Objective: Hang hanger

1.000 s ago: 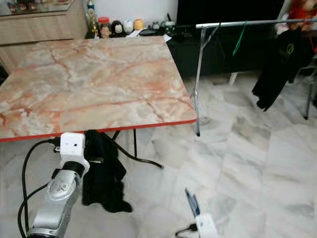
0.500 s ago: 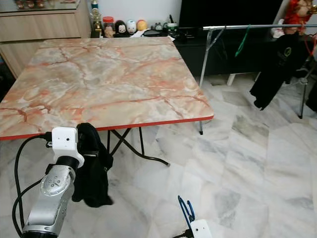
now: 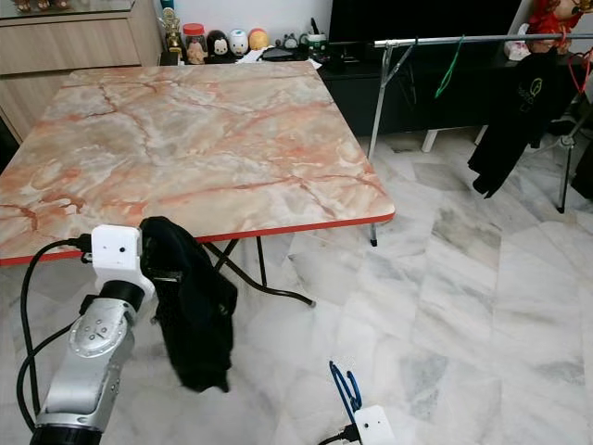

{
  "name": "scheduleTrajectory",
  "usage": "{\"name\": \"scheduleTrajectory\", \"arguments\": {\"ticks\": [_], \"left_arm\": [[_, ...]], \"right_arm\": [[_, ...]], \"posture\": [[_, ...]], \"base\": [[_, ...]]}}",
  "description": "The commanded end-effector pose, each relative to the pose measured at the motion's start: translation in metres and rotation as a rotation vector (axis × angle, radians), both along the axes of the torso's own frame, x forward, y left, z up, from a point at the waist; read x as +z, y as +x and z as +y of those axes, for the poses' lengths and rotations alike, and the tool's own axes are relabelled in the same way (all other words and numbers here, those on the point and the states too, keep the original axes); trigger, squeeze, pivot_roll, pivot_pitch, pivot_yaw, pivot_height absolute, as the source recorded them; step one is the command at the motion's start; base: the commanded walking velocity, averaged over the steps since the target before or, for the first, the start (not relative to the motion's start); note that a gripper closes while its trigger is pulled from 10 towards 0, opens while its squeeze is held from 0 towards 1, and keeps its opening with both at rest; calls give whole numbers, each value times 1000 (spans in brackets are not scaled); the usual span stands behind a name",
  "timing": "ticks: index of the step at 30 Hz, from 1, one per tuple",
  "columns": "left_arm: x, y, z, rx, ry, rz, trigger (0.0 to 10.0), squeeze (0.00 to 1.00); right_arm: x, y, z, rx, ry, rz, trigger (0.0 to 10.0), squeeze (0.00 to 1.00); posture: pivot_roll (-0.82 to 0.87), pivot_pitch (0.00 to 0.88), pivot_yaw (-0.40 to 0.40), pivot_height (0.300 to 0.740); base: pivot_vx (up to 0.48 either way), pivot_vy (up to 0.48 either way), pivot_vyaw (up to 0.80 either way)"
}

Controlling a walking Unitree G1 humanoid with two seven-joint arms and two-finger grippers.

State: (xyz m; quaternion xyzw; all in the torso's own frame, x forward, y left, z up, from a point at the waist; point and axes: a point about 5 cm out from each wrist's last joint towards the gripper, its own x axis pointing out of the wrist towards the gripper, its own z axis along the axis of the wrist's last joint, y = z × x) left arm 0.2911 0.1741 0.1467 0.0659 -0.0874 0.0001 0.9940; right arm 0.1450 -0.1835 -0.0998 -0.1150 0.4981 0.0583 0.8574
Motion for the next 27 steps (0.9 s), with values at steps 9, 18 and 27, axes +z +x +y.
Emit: {"name": "scheduleTrajectory", "arguments": {"ticks": [9,18,27], "left_arm": [[13,4,-3,-11,-8,-35,10000,0],[14,6,-5,-17,-7,-34,10000,0],[15,5,-6,-20,-9,-39,10000,0]], "right_arm": [[0,-1,-2,-12,3,9,10000,0],[1,3,-3,-22,13,-9,10000,0],[1,2,-4,-16,14,-12,10000,0]], "posture": [[-22,0,-31,740],[-26,0,-27,740],[-25,0,-27,740]], "base": [[0,0,0],[59,0,0],[213,0,0]]}}
